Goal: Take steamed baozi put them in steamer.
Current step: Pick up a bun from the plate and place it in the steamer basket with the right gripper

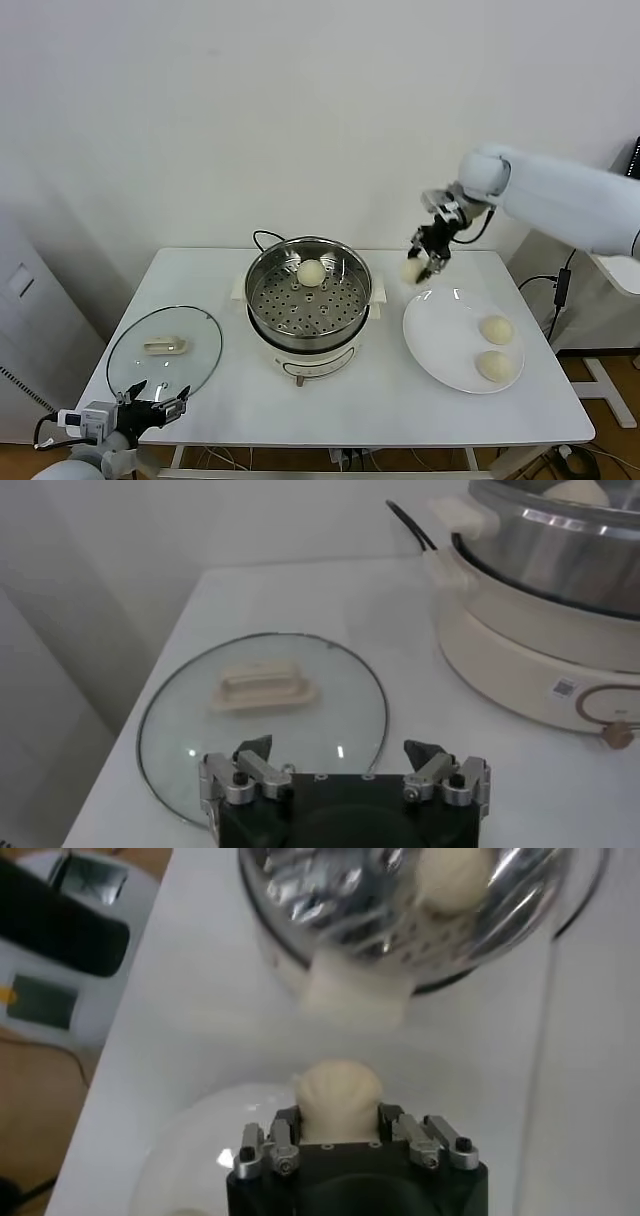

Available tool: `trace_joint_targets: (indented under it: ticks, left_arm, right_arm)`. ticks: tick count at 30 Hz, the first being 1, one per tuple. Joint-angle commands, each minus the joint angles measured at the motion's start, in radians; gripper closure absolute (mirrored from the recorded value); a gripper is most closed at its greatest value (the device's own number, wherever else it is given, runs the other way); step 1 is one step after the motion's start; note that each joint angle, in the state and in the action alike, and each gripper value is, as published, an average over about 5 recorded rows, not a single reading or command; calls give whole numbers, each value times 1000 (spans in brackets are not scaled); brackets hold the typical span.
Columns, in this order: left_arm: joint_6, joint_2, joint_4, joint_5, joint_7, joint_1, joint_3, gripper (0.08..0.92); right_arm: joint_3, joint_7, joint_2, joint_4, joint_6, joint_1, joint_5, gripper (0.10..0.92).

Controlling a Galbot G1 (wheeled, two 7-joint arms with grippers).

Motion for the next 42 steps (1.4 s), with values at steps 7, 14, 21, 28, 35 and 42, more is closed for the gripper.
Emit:
trace_joint_targets:
  ticks: [7,14,21,28,35,42]
  left_arm:
    - [-1,2,13,14,-2,-17,9,177]
    - [-2,3,15,15,-3,-15,7,177]
    - [-1,3,13,17,-5,-15,8,177]
    - [0,5,9,17,-6,-15,8,177]
    - [0,7,8,17,-7,-16,10,177]
    - [-1,9,2,16,-7,-13,9,177]
  right_arm:
    - [-65,162,201,68,-223,111,400,550]
    - [-9,256,299,32,-285,-3,429,550]
    - [11,322,372,-23,-320,-114,409,550]
    - [29,363,414,-82,-343,-187,376,550]
    - [48,384,452,-129,-350,-235,352,550]
    - [66,396,490,-178,-347,-271,324,550]
